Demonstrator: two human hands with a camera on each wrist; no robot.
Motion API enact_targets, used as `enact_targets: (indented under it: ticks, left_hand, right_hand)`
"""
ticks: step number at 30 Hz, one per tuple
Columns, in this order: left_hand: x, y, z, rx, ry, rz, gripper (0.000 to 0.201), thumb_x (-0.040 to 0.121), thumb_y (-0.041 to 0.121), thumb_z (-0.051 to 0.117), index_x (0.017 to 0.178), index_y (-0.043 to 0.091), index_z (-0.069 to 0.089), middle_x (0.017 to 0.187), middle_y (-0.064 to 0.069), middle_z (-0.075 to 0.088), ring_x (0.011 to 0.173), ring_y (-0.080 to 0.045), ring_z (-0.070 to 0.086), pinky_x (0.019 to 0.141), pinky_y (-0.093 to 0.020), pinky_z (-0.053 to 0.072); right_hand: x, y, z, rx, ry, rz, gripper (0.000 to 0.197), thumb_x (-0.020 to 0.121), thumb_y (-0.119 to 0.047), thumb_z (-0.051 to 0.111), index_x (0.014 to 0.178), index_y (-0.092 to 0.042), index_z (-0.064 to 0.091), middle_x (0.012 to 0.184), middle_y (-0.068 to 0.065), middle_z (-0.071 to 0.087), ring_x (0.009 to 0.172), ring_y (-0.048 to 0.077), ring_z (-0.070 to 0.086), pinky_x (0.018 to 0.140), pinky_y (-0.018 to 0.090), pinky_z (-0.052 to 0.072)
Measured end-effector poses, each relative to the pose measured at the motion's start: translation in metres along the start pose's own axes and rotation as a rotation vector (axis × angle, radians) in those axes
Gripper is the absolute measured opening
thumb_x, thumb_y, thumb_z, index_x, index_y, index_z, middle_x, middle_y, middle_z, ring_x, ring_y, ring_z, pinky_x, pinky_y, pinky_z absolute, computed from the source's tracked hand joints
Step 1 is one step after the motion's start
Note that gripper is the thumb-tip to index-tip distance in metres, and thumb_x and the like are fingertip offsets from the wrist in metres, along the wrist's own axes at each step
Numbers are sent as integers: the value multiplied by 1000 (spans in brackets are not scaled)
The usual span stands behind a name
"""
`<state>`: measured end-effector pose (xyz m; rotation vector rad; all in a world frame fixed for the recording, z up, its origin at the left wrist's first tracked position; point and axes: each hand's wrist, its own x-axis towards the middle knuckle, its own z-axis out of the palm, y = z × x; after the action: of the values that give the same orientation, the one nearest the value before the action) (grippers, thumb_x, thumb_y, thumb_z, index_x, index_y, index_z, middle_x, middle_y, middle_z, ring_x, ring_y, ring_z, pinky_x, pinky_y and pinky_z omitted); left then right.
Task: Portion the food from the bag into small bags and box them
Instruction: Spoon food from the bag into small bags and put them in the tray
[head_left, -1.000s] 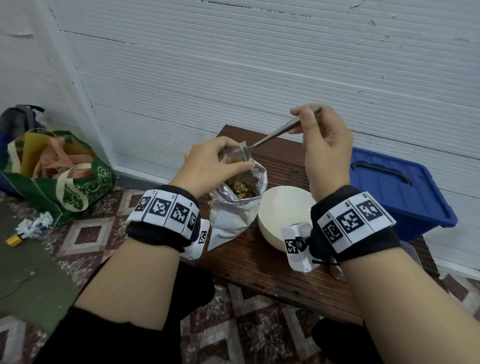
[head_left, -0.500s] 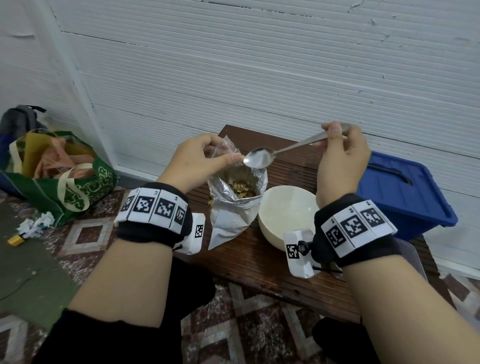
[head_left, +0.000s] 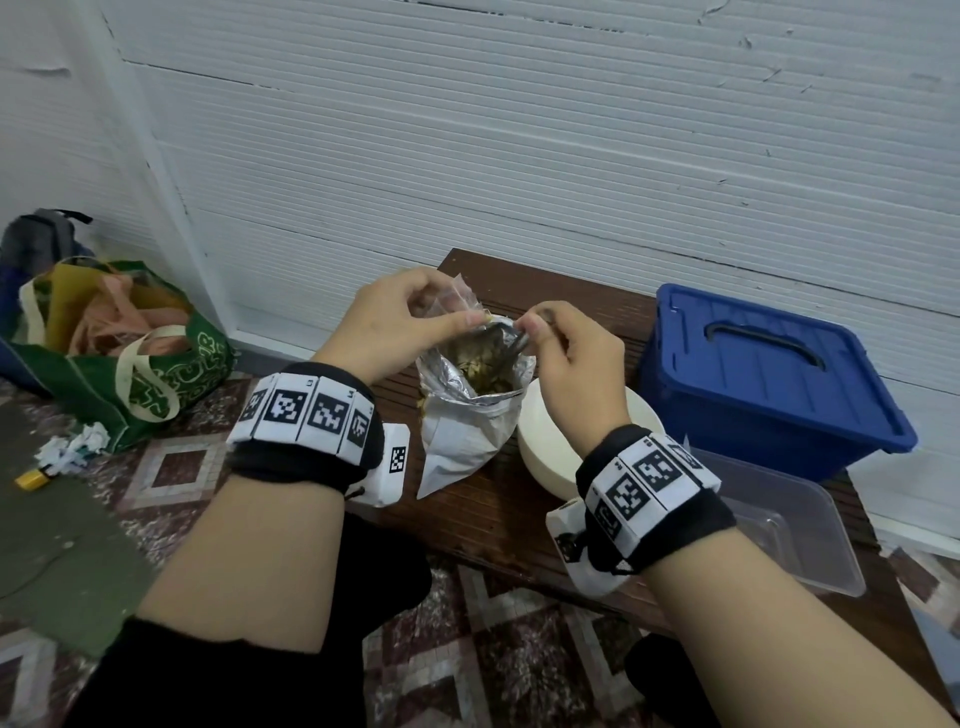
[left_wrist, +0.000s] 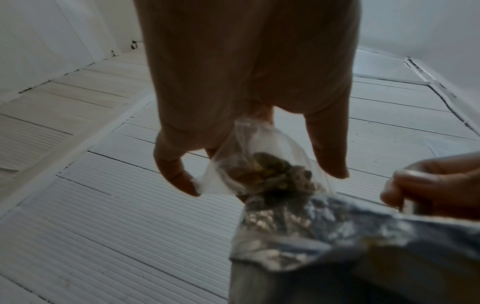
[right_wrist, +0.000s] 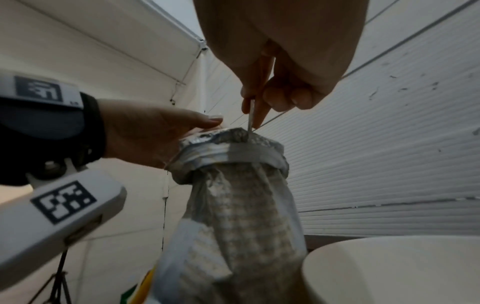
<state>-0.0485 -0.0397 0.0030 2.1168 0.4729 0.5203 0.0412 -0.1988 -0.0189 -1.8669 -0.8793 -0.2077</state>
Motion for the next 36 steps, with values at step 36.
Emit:
enact_targets:
  ticks: [36]
  left_hand:
    - [-1, 5, -6, 163, -35, -22, 44, 72, 46, 77, 107, 22, 68, 101, 11, 65, 96, -3, 55, 67, -7, 32]
  right_hand:
    - [44, -13, -52, 197, 467, 503, 25, 97, -17, 48, 77, -16, 63, 43, -15, 52, 52, -1, 47, 57, 17, 39]
